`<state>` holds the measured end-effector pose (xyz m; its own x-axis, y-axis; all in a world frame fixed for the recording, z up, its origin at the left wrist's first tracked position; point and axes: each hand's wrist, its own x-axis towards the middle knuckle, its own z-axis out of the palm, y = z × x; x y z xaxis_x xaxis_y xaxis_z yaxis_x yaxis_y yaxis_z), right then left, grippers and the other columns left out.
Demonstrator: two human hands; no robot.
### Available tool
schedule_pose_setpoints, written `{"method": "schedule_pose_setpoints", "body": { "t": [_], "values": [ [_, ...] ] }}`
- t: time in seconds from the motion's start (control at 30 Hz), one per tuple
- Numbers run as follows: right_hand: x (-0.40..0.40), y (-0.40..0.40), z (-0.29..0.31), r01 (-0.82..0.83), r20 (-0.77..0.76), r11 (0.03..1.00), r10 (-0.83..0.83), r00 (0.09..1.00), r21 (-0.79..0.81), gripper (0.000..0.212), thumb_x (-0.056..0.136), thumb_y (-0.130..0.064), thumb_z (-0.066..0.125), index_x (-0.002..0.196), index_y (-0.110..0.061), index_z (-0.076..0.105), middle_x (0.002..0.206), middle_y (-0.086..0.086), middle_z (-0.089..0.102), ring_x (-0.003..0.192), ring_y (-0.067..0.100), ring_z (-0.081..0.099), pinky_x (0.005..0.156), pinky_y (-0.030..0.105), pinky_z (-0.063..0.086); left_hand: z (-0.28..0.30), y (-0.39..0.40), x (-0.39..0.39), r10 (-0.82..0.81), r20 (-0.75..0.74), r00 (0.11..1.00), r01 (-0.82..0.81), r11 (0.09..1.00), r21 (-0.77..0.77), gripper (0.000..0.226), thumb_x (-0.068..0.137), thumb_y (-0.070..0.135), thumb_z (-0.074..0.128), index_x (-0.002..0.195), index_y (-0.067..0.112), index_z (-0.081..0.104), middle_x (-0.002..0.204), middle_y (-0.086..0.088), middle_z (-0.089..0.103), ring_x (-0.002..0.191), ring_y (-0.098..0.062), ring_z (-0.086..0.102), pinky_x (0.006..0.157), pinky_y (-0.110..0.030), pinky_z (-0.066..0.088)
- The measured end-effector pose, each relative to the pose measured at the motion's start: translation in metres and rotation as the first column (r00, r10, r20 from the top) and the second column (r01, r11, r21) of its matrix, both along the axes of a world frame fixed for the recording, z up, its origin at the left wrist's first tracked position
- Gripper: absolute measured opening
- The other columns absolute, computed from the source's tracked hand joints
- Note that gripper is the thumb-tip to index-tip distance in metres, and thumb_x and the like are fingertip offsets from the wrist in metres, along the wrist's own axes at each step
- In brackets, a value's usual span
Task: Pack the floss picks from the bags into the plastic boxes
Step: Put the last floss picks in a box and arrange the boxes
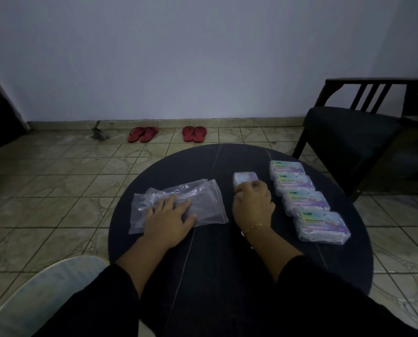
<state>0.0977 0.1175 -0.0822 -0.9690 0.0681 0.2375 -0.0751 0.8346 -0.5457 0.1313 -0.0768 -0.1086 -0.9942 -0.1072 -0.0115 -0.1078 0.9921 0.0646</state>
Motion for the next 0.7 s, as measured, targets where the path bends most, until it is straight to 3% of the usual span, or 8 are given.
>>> {"method": "schedule_pose_setpoints", "body": {
  "t": [0.1, 0.2, 0.33, 0.43, 0.57, 0.7],
  "values": [
    [0.007, -0.008, 0.003, -0.245, -0.146, 0.967, 0.233, 0.962, -0.072, 0.026, 0.087, -0.021, 0.059, 0.114, -0.020, 0.056, 0.136, 0.006, 0.035, 0.121, 0.024, 0.040, 0.099, 0.046, 0.039, 0.001, -0.006, -0.005, 0.023, -0.029, 0.999, -0.022, 1.000, 0.022, 0.059, 0.093, 0.062, 0.028, 0.147, 0.041, 0.020, 0.157, -0.005, 0.012, 0.144, -0.026, 0.011, 0.114, -0.050, 0.012],
    [0.014, -0.017, -0.005, -0.447, -0.043, 0.895, 0.447, 0.894, 0.006, 0.031, 0.087, -0.024, 0.060, 0.117, -0.021, 0.054, 0.136, 0.002, 0.033, 0.120, 0.018, 0.040, 0.102, 0.037, 0.033, 0.001, -0.008, -0.007, 0.026, -0.051, 0.998, -0.024, 0.999, 0.032, 0.059, 0.092, 0.060, 0.030, 0.147, 0.040, 0.022, 0.155, -0.005, 0.016, 0.143, -0.025, 0.012, 0.114, -0.050, 0.013],
    [0.014, -0.016, -0.009, -0.478, 0.010, 0.878, 0.478, 0.878, 0.029, 0.035, 0.088, -0.030, 0.060, 0.122, -0.024, 0.056, 0.139, -0.001, 0.036, 0.130, 0.015, 0.034, 0.107, 0.036, 0.024, 0.001, 0.001, -0.004, 0.029, -0.136, 0.990, -0.028, 1.000, 0.007, 0.056, 0.094, 0.051, 0.032, 0.147, 0.034, 0.025, 0.154, -0.001, 0.021, 0.144, -0.022, 0.006, 0.115, -0.051, 0.006],
    [0.014, 0.000, 0.001, -0.409, 0.028, 0.911, 0.408, 0.912, 0.052, 0.040, 0.089, -0.041, 0.057, 0.127, -0.027, 0.055, 0.145, -0.003, 0.032, 0.137, 0.013, 0.025, 0.110, 0.038, 0.017, 0.002, 0.014, -0.001, 0.050, -0.259, 0.965, -0.035, 0.997, 0.062, 0.051, 0.095, 0.039, 0.035, 0.144, 0.027, 0.031, 0.153, 0.002, 0.025, 0.145, -0.020, 0.008, 0.115, -0.049, 0.006],
    [0.014, 0.040, 0.013, -0.099, -0.002, 0.978, 0.101, 0.995, 0.183, 0.037, 0.093, -0.041, 0.050, 0.127, -0.028, 0.053, 0.143, -0.001, 0.037, 0.135, 0.018, 0.027, 0.109, 0.043, 0.020, 0.007, 0.045, -0.006, -0.002, -0.408, 0.913, 0.048, 0.994, 0.102, 0.042, 0.093, 0.028, 0.040, 0.135, 0.025, 0.047, 0.146, 0.001, 0.036, 0.141, -0.019, 0.019, 0.108, -0.044, 0.011],
    [0.016, 0.082, 0.014, 0.158, 0.049, 0.917, -0.189, 0.981, 0.367, 0.044, 0.091, -0.041, 0.048, 0.130, -0.021, 0.047, 0.145, 0.009, 0.035, 0.136, 0.030, 0.025, 0.110, 0.050, 0.022, 0.011, 0.089, -0.009, -0.094, -0.496, 0.863, 0.161, 0.983, 0.093, 0.039, 0.088, 0.029, 0.042, 0.123, 0.026, 0.060, 0.139, 0.001, 0.047, 0.136, -0.020, 0.031, 0.103, -0.042, 0.011]
  ]
}}
